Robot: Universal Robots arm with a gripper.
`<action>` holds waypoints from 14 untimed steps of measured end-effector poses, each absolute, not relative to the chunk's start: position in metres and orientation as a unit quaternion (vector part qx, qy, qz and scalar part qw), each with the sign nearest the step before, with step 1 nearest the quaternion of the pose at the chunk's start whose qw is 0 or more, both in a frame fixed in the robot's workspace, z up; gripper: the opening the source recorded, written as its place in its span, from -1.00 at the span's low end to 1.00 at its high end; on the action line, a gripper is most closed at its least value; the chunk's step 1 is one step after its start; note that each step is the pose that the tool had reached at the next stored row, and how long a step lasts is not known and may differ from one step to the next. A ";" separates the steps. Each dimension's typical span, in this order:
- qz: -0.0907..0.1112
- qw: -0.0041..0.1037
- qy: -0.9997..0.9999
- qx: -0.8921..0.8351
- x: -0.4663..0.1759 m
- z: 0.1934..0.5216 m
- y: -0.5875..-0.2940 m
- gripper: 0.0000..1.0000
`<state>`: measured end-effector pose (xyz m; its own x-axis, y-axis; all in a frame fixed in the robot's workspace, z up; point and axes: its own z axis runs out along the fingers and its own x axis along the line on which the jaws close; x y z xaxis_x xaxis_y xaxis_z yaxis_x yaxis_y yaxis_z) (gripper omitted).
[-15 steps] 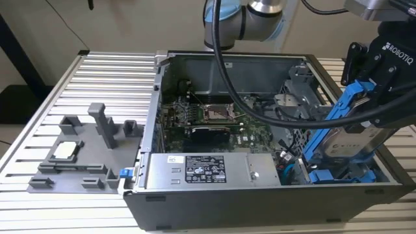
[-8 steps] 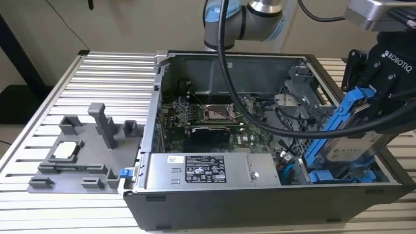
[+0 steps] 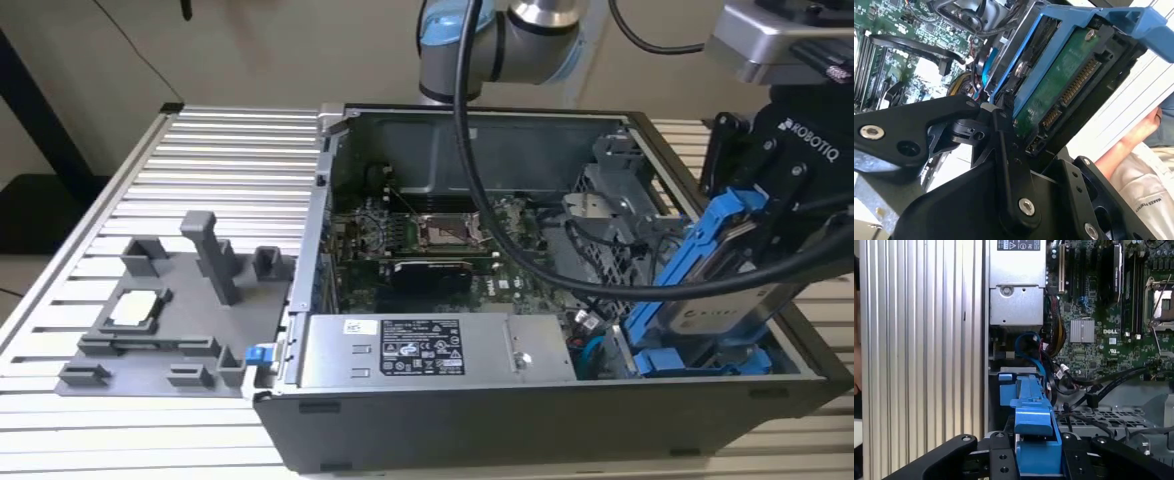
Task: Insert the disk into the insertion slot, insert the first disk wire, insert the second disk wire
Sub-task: 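Insert the disk into the insertion slot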
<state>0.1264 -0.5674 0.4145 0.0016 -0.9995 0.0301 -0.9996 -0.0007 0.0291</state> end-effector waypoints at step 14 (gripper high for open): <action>-0.001 0.020 -0.707 0.707 0.126 0.392 -0.567 -0.35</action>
<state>0.1265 -0.5666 0.3918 0.0016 -0.9996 0.0269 -0.9996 -0.0008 0.0291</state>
